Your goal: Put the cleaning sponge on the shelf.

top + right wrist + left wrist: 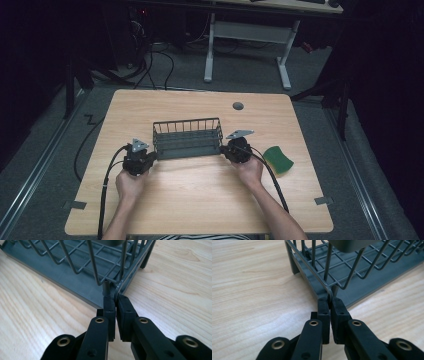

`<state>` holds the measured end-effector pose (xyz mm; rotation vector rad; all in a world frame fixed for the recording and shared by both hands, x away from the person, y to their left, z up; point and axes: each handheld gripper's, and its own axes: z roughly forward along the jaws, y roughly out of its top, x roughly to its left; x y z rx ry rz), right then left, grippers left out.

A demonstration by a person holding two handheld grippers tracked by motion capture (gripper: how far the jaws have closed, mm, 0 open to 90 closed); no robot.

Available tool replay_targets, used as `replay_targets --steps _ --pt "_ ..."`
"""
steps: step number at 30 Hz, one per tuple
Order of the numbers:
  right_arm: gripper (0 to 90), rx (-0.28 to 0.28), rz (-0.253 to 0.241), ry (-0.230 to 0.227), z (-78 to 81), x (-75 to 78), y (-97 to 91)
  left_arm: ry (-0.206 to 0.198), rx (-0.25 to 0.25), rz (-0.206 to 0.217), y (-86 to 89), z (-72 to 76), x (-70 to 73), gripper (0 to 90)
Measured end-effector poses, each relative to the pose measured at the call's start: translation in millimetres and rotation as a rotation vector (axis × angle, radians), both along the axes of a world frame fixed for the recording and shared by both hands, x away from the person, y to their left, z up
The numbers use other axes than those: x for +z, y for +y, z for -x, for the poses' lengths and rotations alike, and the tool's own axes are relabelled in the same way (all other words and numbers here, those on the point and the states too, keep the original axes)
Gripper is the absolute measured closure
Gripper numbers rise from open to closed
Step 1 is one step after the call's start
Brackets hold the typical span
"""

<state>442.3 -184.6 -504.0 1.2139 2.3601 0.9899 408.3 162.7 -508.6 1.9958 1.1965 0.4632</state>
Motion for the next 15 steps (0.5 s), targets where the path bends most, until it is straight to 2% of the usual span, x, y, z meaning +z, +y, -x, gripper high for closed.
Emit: replay_targets --steps 3,8,10,11,12,15 --pt "86.5 0.007 0.001 -0.002 6.5 0.8 -3.1 0.003 -0.008 0.012 -0.5 7.5 -0.1 86.6" --pt "86.4 0.006 -0.024 0.007 18.4 -1.4 -9.4 -0.001 -0.025 0.003 -4.5 18.7 -0.2 86.6" --pt "86.5 0.018 0.006 0.0 28.1 1.4 -10.6 -0.002 -0.036 -0.001 -6.1 26.6 -0.1 86.6" --pt "86.5 0.018 0.006 0.0 28.1 1.4 -10.6 -0.002 -0.036 -0.001 -6.1 26.6 -0.1 86.6" --pt "86.5 0.027 0.007 -0.006 34.7 1.4 -12.0 -0.009 -0.041 0.004 -5.6 31.8 -0.6 86.6" --pt "86.4 0.028 -0.025 0.002 44.1 -1.2 -17.9 0.0 -0.053 0.014 -6.7 41.6 -0.8 86.6"
